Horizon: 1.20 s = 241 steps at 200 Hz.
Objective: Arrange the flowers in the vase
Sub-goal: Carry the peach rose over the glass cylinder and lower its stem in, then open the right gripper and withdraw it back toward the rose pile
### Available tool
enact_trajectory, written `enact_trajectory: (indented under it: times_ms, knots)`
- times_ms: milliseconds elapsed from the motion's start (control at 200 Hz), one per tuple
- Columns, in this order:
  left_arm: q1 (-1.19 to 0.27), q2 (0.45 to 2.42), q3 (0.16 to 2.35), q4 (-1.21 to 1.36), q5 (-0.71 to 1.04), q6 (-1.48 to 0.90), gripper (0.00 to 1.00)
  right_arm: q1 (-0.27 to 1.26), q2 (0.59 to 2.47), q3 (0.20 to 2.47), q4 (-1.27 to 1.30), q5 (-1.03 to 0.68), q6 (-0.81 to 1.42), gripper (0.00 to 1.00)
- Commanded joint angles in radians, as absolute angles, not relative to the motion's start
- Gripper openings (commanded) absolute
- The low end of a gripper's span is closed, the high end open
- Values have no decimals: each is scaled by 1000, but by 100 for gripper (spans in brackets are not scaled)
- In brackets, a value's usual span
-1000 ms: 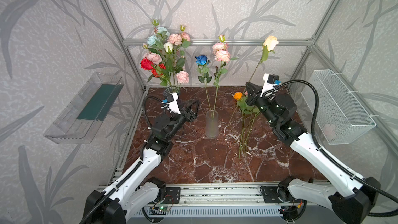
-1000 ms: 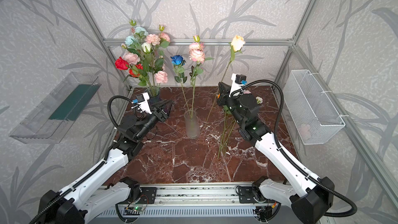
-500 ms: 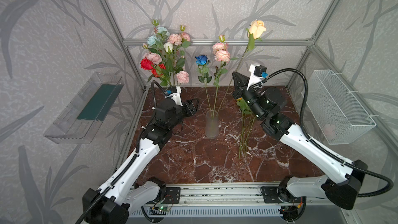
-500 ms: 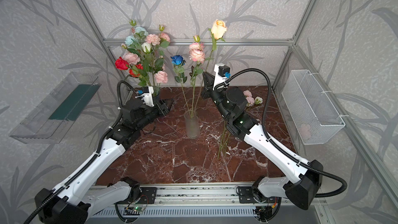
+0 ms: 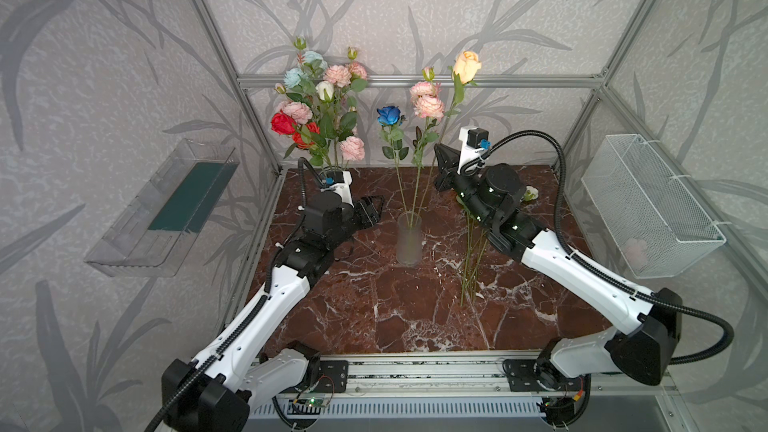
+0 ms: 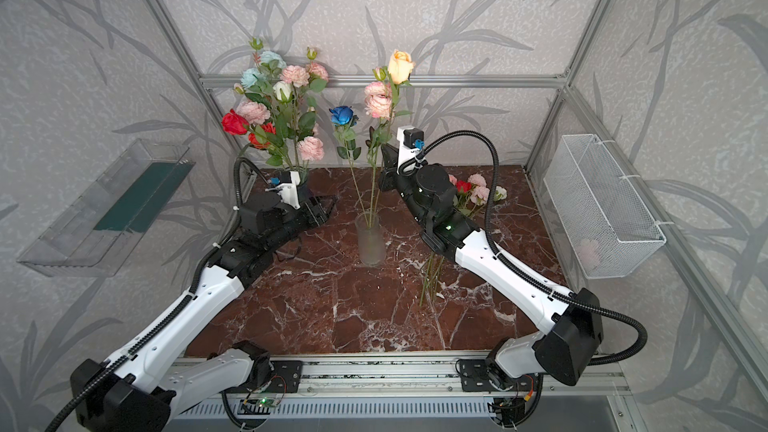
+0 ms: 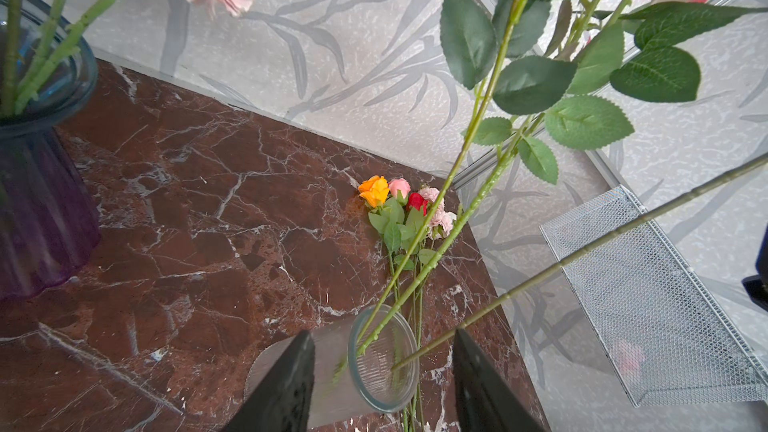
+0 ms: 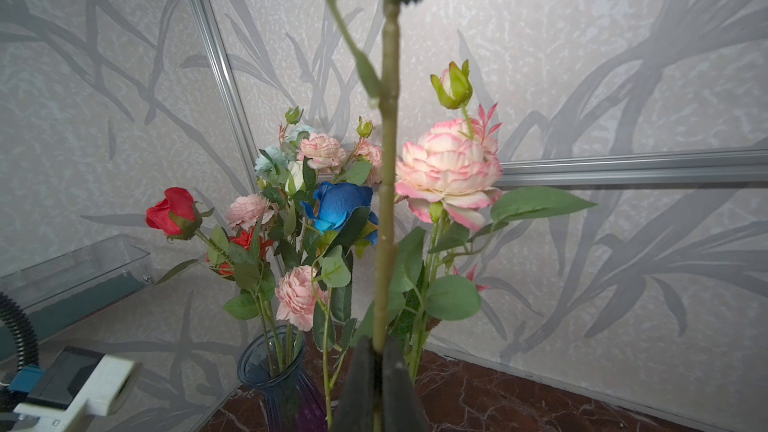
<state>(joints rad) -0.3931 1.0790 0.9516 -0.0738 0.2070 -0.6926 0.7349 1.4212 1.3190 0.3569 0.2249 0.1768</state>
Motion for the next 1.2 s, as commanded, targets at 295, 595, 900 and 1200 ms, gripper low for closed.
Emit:
enact_trajectory:
  times_ms: [295, 595, 900, 1200]
  knots:
    - [-393, 1078, 898, 11, 199, -694, 54, 795, 1425, 1109, 424, 180, 257, 11]
    - [-394, 1097, 856, 96, 212, -706, 54, 795, 1526, 1248, 229, 152, 295, 32]
    - [-393, 1112, 847, 103, 199, -708, 54, 793, 1600, 1406, -6, 162, 294, 46]
    - [-394, 1107, 854, 100, 211, -707, 54, 817, 1692, 1662, -321, 159, 229, 52]
